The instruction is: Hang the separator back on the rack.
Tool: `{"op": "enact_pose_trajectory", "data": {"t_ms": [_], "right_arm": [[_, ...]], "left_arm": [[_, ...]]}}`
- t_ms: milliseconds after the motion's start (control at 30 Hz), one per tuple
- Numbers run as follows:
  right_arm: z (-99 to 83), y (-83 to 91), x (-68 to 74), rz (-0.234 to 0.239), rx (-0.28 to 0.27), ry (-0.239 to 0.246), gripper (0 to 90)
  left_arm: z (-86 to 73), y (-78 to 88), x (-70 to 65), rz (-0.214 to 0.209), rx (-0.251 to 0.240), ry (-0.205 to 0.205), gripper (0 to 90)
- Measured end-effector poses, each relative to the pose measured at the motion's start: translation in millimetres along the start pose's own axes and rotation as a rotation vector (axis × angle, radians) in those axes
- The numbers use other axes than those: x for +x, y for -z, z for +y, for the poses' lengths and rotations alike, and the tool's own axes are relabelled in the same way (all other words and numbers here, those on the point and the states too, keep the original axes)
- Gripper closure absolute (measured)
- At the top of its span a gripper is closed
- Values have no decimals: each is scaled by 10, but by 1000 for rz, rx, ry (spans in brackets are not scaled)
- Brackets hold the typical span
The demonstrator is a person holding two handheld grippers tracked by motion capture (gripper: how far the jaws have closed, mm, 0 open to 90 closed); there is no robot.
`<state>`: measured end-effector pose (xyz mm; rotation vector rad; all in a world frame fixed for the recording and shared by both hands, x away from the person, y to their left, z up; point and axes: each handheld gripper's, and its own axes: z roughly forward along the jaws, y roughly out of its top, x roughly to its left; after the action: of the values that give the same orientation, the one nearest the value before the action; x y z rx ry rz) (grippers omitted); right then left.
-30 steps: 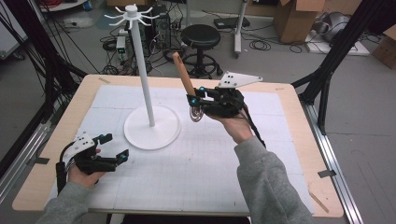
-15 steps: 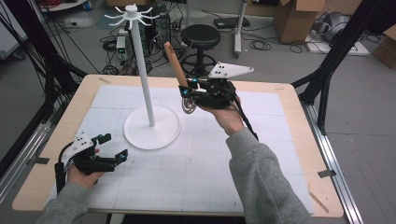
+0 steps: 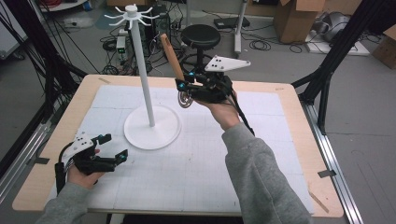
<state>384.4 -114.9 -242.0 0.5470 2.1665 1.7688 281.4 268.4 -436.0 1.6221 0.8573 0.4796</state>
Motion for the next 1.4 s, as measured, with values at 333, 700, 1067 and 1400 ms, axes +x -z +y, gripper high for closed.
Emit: {"op": "enact_pose_trajectory", "data": {"t_ms": [333,700,1067,1400], "right_arm": [[101,-57,32,-15,-11,15,697],[202,-78,43,-22,-38,12,697],[254,-136,69,-19,-50,11,697],[258,-204,103,-10,-54,5,697]], "left_arm": [[-1,10,0,-4,-2,1,17],[-5,10,2,2,-1,6,17],[-7,15,6,0,-1,4,17],[2,40,-3,-1,-19,-10,17]]}}
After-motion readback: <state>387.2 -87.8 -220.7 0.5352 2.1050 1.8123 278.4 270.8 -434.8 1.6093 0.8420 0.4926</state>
